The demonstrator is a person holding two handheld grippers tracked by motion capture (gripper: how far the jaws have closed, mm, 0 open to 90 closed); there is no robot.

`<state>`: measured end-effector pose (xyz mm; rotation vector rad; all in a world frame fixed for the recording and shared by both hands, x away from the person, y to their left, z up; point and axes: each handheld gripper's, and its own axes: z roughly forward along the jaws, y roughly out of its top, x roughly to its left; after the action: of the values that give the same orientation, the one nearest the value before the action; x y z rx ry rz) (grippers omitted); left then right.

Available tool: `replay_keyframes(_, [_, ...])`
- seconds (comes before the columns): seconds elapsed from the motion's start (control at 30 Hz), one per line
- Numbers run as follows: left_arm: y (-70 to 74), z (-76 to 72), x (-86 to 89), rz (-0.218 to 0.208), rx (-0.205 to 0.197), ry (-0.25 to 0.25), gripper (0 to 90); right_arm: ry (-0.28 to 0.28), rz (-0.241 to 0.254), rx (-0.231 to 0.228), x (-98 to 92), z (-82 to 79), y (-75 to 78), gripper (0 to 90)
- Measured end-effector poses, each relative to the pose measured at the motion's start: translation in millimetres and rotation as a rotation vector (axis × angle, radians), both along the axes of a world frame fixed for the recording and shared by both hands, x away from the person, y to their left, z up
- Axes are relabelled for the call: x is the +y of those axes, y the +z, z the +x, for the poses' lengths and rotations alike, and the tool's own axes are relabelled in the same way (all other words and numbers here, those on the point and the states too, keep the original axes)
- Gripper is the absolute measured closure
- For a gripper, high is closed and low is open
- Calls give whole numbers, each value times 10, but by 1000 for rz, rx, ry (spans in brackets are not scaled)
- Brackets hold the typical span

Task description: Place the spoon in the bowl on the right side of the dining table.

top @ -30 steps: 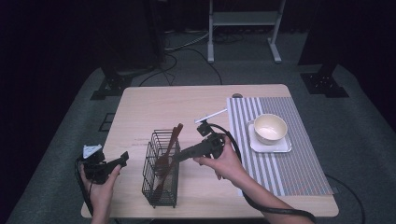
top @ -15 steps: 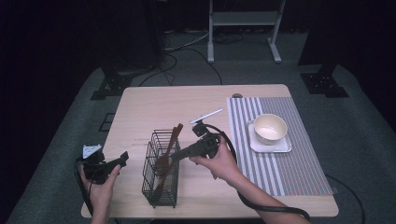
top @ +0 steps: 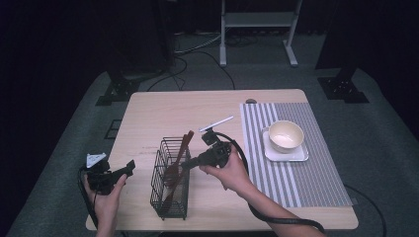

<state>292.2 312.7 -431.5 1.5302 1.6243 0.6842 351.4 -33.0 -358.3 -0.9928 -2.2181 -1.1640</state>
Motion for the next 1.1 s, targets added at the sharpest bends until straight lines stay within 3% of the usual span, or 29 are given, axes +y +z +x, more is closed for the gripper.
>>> replay_keyframes(0.57, [7,-5,1,-3,-5,3,39,-4,27,-42,-57,-49,109,812])
replay_keyframes(1.1, [5,-7,-5,0,-2,3,39,-34,56,-109,-238,-73,399,829])
